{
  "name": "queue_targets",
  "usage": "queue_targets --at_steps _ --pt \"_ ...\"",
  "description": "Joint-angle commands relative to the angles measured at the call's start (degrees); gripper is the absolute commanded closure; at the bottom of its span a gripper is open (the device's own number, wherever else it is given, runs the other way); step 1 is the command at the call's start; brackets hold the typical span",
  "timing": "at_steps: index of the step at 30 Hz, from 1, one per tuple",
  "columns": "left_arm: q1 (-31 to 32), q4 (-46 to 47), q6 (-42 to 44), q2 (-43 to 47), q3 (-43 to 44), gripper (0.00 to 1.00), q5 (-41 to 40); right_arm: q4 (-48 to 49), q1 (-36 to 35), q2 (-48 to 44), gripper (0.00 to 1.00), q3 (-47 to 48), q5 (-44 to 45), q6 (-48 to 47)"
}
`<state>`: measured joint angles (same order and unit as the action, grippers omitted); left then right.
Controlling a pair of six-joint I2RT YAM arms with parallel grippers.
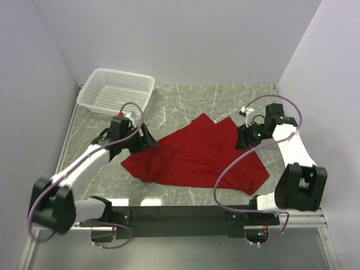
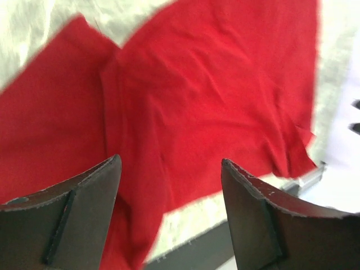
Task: Fold and stack the t-shirts
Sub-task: Flatten the tshirt out
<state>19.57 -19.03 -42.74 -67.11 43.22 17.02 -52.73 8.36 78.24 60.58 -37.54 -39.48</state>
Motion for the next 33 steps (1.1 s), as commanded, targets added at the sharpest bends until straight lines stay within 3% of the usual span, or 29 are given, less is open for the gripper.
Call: queue_targets --at_steps 1,8,18,27,33 --pt "0.4 7.9 4.3 -8.1 8.0 0.24 -1.9 9.2 -0.4 4.4 0.4 4.5 2.5 14.1" --pt "1.4 7.5 10.1 -24.8 20.6 0.31 -2.4 11.6 -0.2 12.7 0.44 9.1 4.8 18.4" --pt "7.1 7.9 15.6 -44.6 40.7 0.32 6.0 12.2 1.1 16.3 0.43 10.0 2.9 20.3" --pt "10.5 -1.8 16.5 -60.0 59.8 0.38 2.2 13.2 1.9 17.1 0.43 9.4 1.9 21.4" --pt "11.8 -5.8 18.1 -63.2 62.8 0.4 -4.1 13.6 2.5 18.5 0.43 10.0 3.2 22.1"
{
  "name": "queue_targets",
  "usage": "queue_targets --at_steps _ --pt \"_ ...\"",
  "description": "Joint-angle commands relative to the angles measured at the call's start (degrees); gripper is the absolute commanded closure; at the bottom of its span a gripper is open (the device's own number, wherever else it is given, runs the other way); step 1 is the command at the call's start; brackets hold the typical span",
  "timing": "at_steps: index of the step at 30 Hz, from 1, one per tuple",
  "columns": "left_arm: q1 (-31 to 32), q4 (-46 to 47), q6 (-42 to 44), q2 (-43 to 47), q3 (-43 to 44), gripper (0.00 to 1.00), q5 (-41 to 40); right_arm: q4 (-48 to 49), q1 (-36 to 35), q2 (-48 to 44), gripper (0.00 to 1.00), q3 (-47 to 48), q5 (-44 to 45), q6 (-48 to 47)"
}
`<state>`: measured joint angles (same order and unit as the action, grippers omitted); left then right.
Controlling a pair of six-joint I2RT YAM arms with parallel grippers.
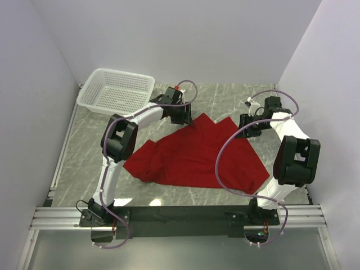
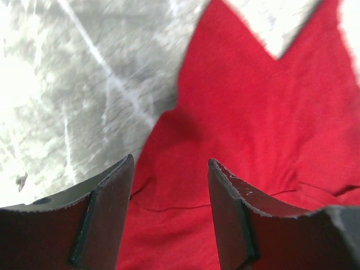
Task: Fold and stack the t-shirts
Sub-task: Flatten the tshirt out
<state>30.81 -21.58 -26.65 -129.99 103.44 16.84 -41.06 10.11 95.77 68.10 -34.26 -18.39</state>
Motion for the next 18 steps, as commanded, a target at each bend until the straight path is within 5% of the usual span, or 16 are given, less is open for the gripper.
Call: queue_targets --at_steps 1,12,18 --pt "0.7 -3.6 2.0 -0.6 2.6 0.4 -4.6 2.1 0.8 1.3 0.43 2.8 1.0 1.3" --pt "2.0 -5.2 4.1 -2.4 2.3 0.52 -3.4 3.7 0.8 7.7 0.46 7.6 5.3 7.1" --pt "1.9 -3.7 3.8 1.2 0.7 0.98 -5.1 1.2 0.8 10.8 0.46 11.4 5.2 6.8"
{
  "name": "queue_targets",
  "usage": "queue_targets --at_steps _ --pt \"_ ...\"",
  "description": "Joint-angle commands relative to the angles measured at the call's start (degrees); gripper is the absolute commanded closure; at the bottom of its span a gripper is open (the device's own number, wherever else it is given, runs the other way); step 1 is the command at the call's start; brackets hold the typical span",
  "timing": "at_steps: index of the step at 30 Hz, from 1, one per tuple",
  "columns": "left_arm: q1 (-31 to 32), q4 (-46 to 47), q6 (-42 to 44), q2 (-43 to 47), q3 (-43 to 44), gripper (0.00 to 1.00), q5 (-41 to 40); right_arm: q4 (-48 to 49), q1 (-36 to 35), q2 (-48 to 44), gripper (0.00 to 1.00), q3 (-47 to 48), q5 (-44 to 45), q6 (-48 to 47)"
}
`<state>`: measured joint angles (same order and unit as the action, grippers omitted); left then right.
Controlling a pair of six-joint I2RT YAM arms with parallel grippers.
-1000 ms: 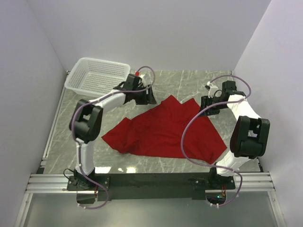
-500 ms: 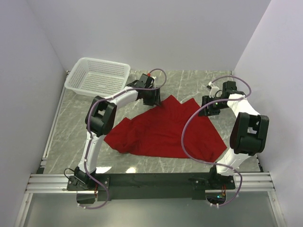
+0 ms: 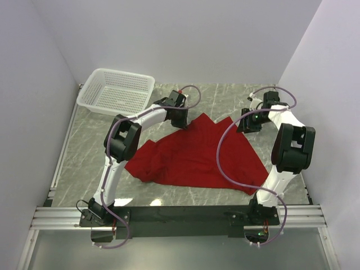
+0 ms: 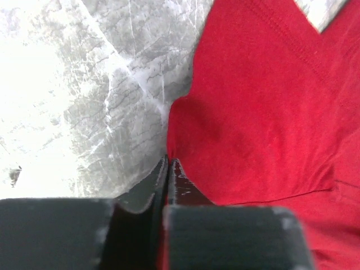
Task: Fold and stack the t-shirts
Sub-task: Flatten the tshirt out
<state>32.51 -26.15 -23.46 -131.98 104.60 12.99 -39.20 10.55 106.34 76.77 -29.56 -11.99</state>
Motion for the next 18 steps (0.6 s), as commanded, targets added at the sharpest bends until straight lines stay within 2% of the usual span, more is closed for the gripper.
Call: queue_targets --at_steps 1,8,18 --pt "0.2 1.2 0.4 4.2 -1.0 0.99 -1.8 -1.0 0.4 -0.1 0.46 2.6 0.7 0.0" --pt "-0.7 6.4 -1.1 17.9 -10.4 0.99 -5.7 -8.3 1.1 -6.8 0.44 -0.7 1.2 -12.8" --pt "-2.2 9.4 -2.2 24.8 -22.1 0.99 -1.8 -10.4 1.6 -11.2 0.44 -5.8 -0.1 -16.2"
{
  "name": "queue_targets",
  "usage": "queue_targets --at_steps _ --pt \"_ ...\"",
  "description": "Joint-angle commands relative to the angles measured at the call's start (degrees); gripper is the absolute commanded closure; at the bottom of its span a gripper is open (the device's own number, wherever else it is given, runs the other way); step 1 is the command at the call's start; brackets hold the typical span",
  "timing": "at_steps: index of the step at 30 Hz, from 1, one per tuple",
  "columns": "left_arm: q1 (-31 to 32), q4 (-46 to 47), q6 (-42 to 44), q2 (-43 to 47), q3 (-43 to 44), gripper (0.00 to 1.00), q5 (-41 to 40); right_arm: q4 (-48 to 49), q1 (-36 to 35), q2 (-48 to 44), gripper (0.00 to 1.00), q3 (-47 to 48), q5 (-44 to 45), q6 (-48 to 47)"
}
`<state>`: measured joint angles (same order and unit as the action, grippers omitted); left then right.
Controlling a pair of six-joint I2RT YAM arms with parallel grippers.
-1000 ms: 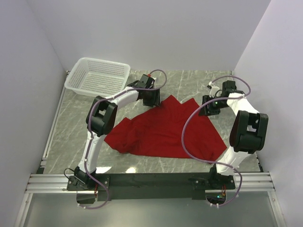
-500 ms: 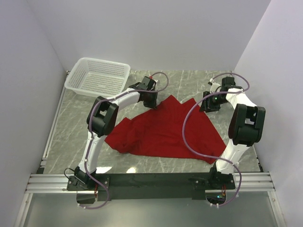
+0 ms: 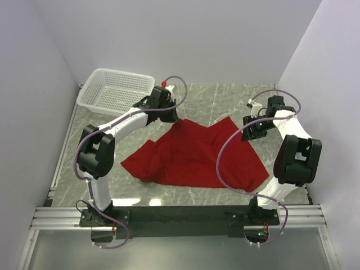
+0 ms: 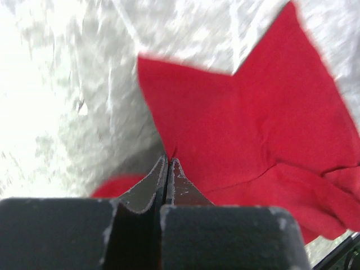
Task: Fold and stack the t-shirts
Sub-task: Flatten the tshirt out
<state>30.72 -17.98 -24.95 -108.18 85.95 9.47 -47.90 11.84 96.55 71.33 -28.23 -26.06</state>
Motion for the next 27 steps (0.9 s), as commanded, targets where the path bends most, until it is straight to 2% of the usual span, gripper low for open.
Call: queue_targets --at_steps 1,4,8,13,22,27 --pt "-0.4 1.1 -0.9 1.4 -4.3 0.99 2.5 -2.2 0.3 -1.3 0.44 -0.2 -1.9 -2.3" --pt "-0.5 1.4 -1.3 5.6 -8.7 0.99 2.2 -6.4 0.3 -0.9 0.44 0.7 -4.6 -7.3" --pt "-0.5 2.2 -2.1 10.9 -15.4 0.99 1.1 -17.5 0.2 -0.1 0.44 1.4 -6.6 -17.4" --pt "-0.6 3.6 -4.3 15.3 -20.1 0.99 1.7 -22.9 -0.2 -2.2 0.43 -2.6 -3.9 -28.1" --pt "-0.6 6.5 -6.8 18.3 -25.0 0.99 2.0 -20.5 -7.0 -7.2 0.43 -12.0 2.1 -29.5" --pt "-0.6 6.3 -7.0 19.4 -25.5 0.99 1.5 -18.8 -9.7 -8.2 0.5 -14.8 4.2 -27.8"
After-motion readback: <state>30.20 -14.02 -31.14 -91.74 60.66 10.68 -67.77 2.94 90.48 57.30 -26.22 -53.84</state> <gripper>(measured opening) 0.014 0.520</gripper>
